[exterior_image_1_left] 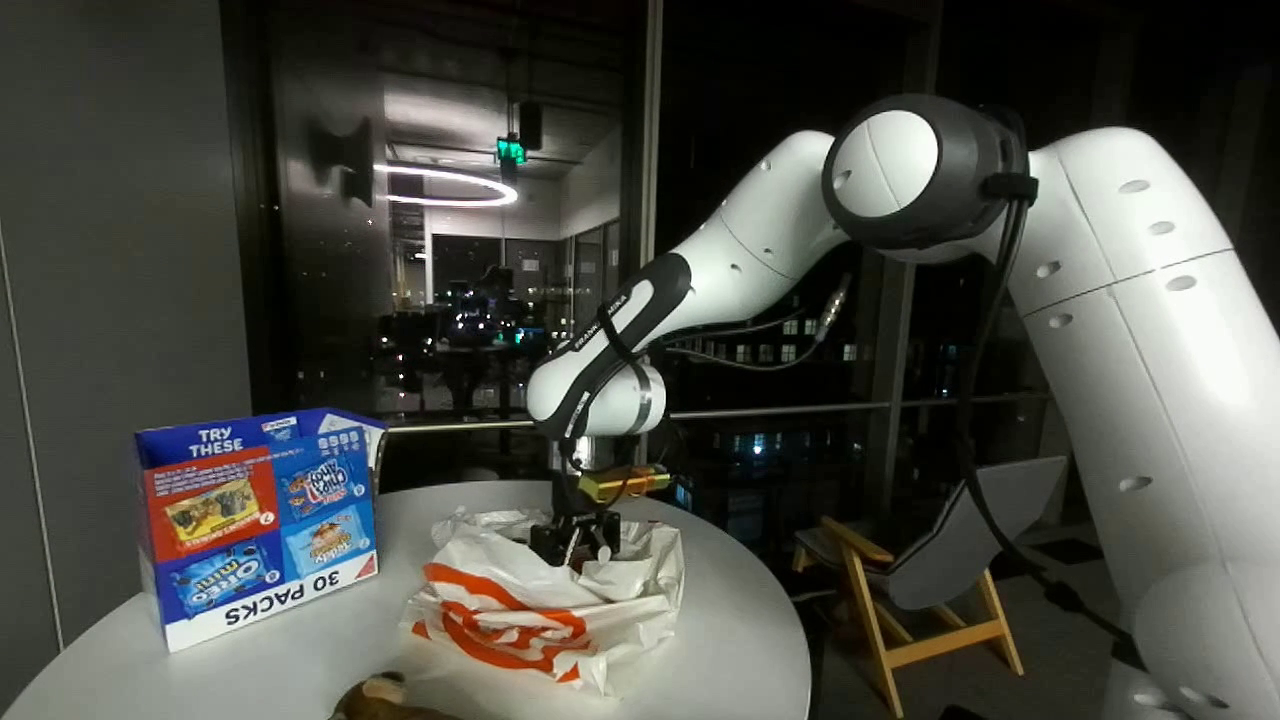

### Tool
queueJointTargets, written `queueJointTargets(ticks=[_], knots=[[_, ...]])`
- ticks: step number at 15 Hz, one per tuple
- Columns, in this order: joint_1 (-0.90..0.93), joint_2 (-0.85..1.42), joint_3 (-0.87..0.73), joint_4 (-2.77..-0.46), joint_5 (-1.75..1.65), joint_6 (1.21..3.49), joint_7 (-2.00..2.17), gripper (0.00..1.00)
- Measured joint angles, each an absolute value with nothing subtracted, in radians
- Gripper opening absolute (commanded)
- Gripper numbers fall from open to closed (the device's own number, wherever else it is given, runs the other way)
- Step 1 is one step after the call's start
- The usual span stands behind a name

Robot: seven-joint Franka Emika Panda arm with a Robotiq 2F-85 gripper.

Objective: Remove the moose and radish from the plastic bag.

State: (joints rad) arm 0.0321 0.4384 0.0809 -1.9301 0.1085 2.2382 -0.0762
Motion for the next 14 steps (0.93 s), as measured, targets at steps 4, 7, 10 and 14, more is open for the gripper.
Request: queueJointTargets(ticks=[4, 7, 10, 14], knots=[[0.024, 0.437, 0.081, -1.930, 0.109, 2.277, -0.076, 0.21], [0.017, 0.433, 0.081, -1.931, 0.114, 2.300, -0.076, 0.08], [0.010, 0.415, 0.088, -1.945, 0.130, 2.365, -0.114, 0.10], [-0.009, 0.311, 0.124, -2.028, 0.182, 2.481, -0.245, 0.10]])
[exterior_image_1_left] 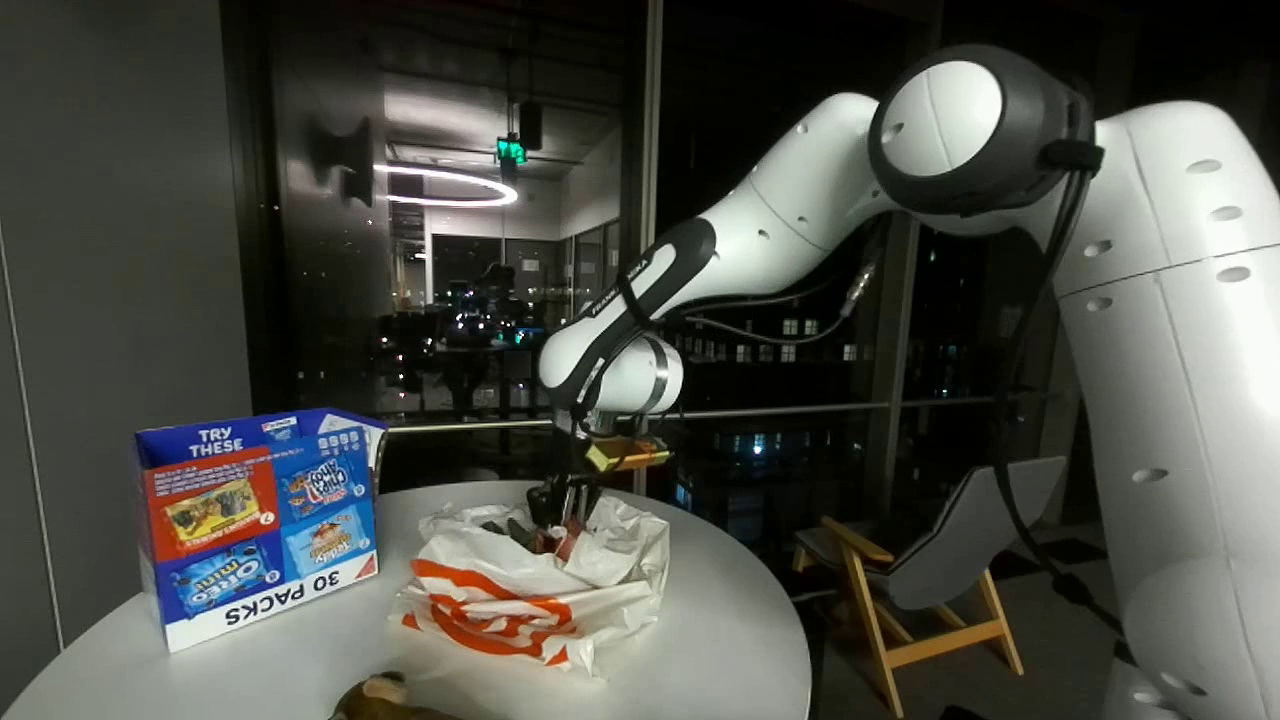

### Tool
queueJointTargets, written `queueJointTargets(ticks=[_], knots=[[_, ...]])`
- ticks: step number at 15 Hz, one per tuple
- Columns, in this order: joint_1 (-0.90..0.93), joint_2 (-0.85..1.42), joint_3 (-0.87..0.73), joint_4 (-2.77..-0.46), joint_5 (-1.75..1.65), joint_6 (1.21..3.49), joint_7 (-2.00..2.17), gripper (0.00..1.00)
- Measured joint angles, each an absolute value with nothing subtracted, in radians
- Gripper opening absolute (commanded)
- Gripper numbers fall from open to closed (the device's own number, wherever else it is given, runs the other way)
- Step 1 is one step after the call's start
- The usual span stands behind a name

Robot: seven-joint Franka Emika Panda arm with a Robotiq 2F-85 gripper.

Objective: Remove the moose and radish from the plastic bag.

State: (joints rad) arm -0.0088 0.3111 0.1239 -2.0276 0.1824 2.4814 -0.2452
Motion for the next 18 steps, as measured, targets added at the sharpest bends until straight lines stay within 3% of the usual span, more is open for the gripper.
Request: queueJointTargets(ticks=[10, 18], knots=[[-0.023, 0.022, 0.180, -2.236, 0.689, 2.576, -0.882, 0.10], [0.071, -0.070, 0.150, -2.307, 0.794, 2.246, -1.203, 0.10]])
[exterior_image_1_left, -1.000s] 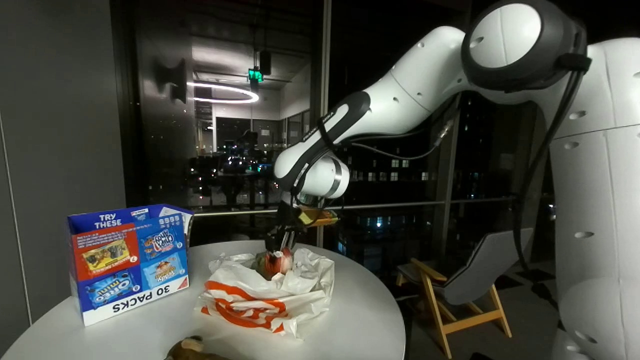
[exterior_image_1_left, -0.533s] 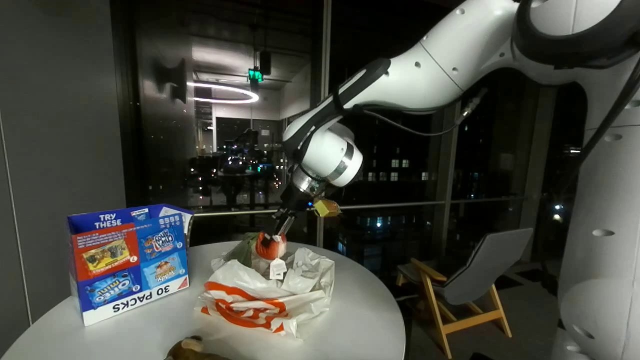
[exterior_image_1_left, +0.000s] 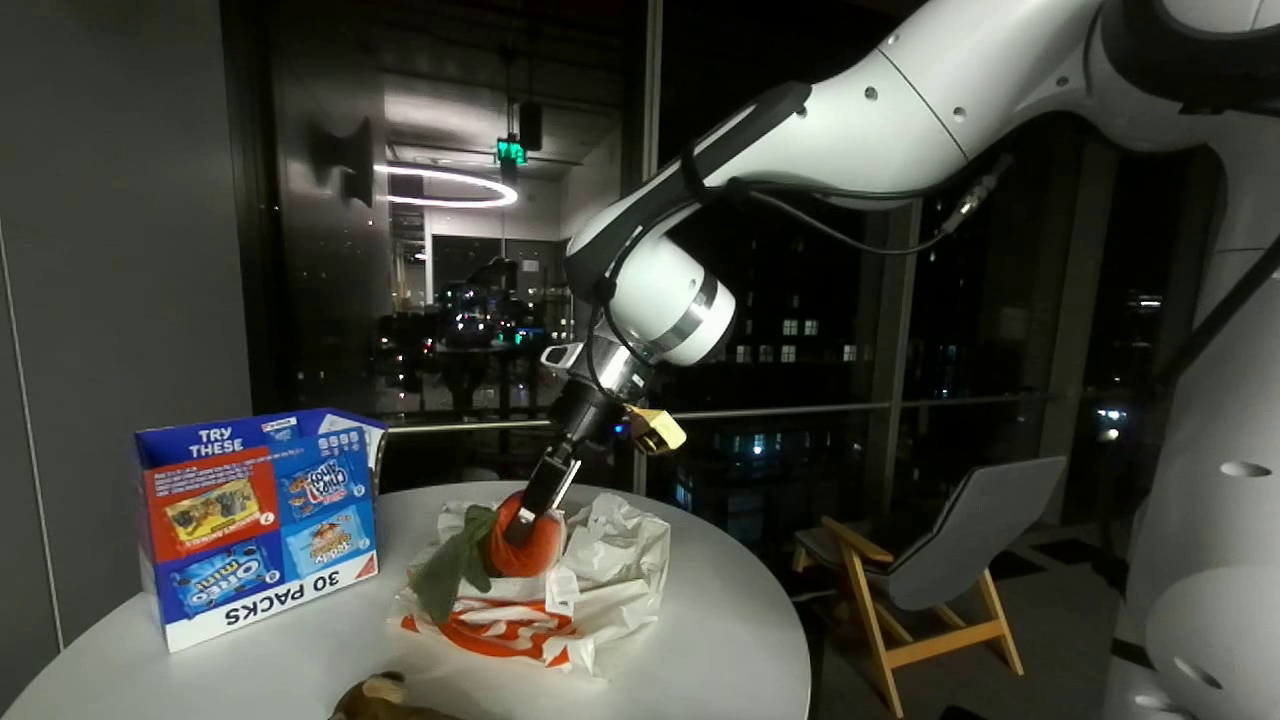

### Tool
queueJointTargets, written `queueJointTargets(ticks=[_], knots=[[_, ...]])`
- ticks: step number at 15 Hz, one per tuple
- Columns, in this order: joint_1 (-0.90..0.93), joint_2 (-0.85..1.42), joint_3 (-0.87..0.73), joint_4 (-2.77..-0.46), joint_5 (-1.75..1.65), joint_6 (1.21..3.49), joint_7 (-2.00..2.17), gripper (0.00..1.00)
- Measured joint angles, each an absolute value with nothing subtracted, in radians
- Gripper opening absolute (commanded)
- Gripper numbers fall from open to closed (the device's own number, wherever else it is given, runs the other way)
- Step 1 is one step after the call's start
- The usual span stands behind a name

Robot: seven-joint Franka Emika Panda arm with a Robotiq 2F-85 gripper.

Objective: Remove the moose and radish from the plastic bag.

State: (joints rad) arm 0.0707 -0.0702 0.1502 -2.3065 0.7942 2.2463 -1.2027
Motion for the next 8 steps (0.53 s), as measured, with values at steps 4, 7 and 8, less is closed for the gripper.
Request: queueJointTargets(ticks=[4, 7, 8], knots=[[0.134, -0.015, 0.169, -2.314, 0.704, 2.123, -1.193, 0.10], [0.163, 0.072, 0.187, -2.311, 0.595, 2.111, -1.144, 0.48], [0.168, 0.103, 0.189, -2.307, 0.559, 2.111, -1.127, 0.55]])
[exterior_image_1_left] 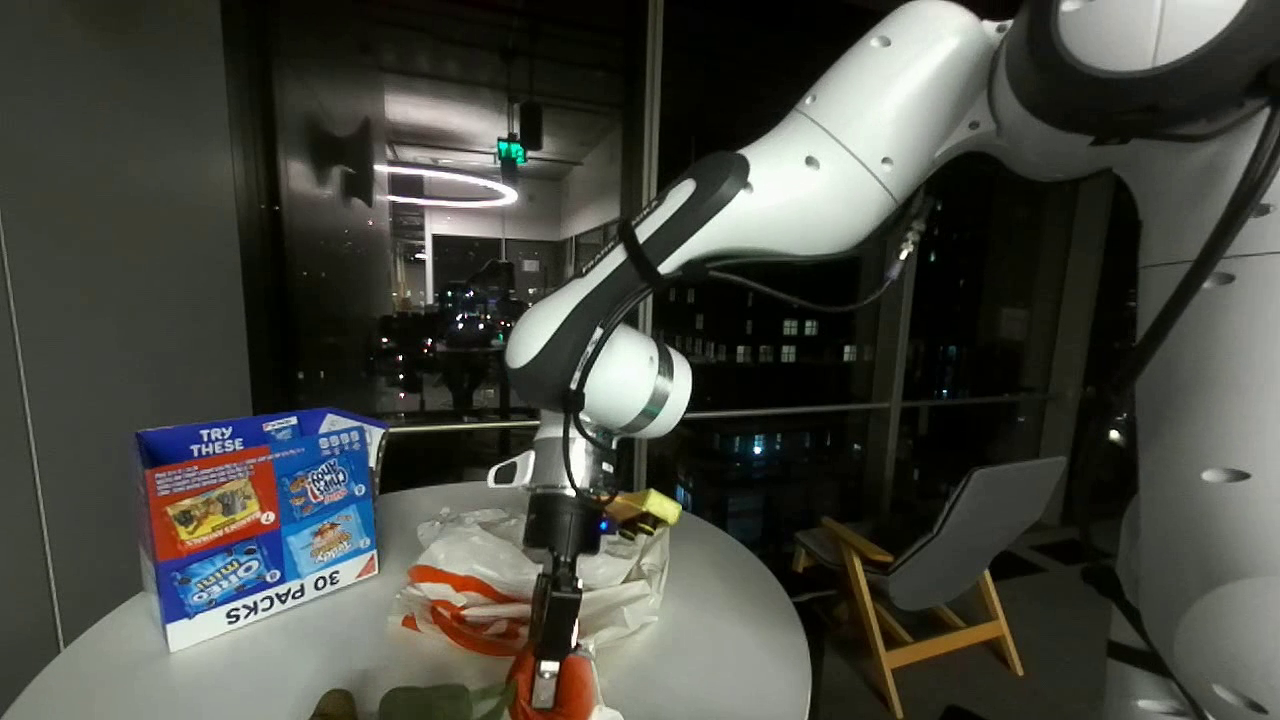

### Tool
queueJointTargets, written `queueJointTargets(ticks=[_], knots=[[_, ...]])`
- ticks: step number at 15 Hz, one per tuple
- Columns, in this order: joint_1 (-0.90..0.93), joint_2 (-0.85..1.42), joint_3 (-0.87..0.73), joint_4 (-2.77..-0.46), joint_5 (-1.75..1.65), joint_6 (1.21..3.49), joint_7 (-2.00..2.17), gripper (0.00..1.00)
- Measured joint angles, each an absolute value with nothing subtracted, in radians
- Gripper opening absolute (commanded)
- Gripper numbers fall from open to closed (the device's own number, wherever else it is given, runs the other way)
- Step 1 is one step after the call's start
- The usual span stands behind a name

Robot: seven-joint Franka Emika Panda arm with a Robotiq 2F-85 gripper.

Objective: Remove the moose and radish from the plastic bag.

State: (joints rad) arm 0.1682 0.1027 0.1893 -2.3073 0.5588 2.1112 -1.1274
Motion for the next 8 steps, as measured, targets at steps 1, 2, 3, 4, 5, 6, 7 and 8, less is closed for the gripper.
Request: queueJointTargets(ticks=[1, 2, 3, 4, 5, 6, 7, 8], knots=[[0.171, 0.132, 0.191, -2.303, 0.526, 2.111, -1.112, 0.61], [0.171, 0.156, 0.191, -2.297, 0.506, 2.111, -1.102, 0.70], [0.171, 0.175, 0.191, -2.289, 0.487, 2.110, -1.089, 0.76], [0.169, 0.192, 0.191, -2.280, 0.473, 2.107, -1.076, 0.85], [0.168, 0.205, 0.191, -2.271, 0.460, 2.104, -1.062, 0.92], [0.167, 0.213, 0.191, -2.262, 0.449, 2.099, -1.048, 0.98], [0.166, 0.217, 0.191, -2.254, 0.442, 2.092, -1.034, 1.00], [0.165, 0.217, 0.191, -2.246, 0.437, 2.083, -1.021, 1.00]])
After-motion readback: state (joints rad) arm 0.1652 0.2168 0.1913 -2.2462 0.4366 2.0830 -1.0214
